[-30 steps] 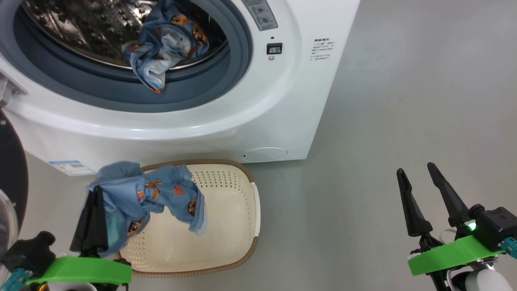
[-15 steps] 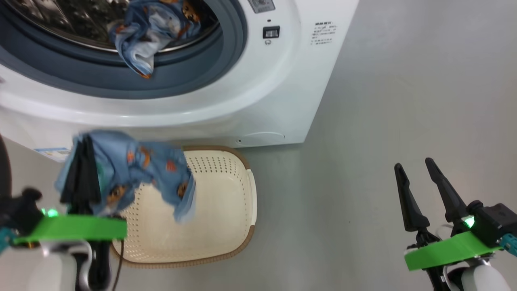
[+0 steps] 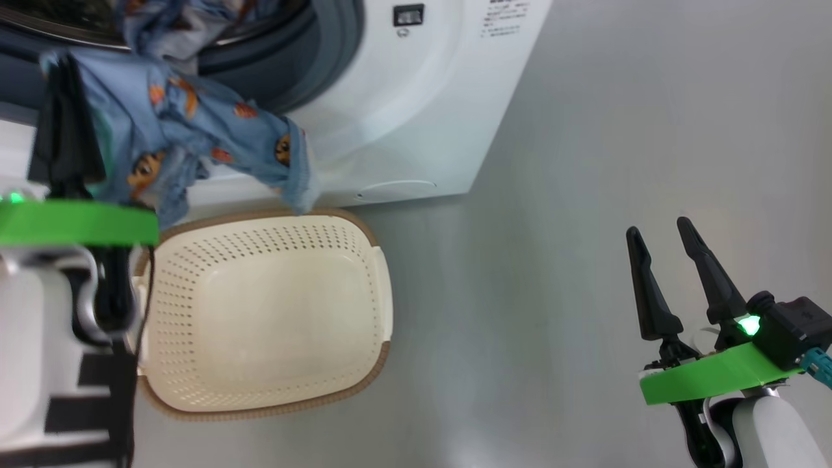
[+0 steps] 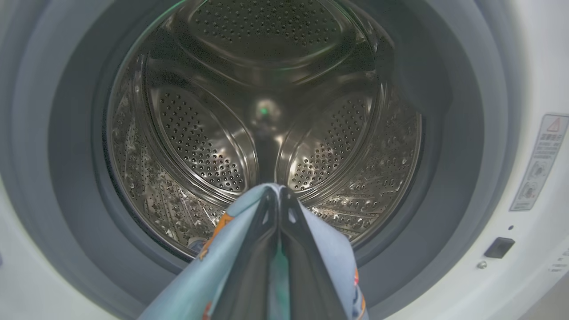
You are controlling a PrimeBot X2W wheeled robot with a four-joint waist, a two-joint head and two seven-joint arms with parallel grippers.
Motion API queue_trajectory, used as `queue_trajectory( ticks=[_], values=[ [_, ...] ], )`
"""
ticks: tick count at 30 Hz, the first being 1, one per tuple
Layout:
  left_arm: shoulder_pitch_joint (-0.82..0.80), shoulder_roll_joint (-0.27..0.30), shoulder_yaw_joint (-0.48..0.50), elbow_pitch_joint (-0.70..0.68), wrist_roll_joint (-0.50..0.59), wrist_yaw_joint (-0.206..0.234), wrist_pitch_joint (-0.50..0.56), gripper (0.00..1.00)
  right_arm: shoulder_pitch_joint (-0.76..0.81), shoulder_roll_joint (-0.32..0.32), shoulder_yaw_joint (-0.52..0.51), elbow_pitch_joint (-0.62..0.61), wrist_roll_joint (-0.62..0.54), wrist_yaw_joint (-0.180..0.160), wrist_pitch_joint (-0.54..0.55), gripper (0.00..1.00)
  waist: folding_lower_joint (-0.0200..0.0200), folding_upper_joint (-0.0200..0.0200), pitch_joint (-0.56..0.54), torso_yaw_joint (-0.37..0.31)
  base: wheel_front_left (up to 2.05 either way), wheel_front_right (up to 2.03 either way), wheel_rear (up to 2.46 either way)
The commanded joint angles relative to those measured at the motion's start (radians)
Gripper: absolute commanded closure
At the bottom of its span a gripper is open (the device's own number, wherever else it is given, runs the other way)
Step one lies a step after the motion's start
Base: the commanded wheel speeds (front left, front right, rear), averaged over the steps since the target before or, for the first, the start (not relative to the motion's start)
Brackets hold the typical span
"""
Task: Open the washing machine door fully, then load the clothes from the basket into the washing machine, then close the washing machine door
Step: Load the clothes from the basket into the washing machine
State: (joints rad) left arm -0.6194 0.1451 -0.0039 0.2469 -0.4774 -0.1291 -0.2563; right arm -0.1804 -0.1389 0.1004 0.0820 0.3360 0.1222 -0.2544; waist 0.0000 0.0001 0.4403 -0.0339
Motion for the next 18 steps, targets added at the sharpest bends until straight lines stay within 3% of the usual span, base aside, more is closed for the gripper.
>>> queue_trajectory(
  ticks=[1, 18],
  values=[
    [-0.038, 0.044, 0.026, -0.004, 0.009, -0.002, -0.005, 1.00, -0.010, 0.000, 0.023, -0.025, 0.001, 0.008, -0.007, 0.00, 0.0000, -0.0001, 0.024, -0.021, 0.00, 0.00, 0.00],
    [-0.394, 0.103, -0.059, 0.474, 0.022, -0.002, -0.006, 1.00, -0.058, 0.028, 0.044, -0.027, 0.000, 0.008, -0.007, 0.00, 0.0000, -0.0001, 0.103, -0.085, 0.00, 0.00, 0.00]
  ],
)
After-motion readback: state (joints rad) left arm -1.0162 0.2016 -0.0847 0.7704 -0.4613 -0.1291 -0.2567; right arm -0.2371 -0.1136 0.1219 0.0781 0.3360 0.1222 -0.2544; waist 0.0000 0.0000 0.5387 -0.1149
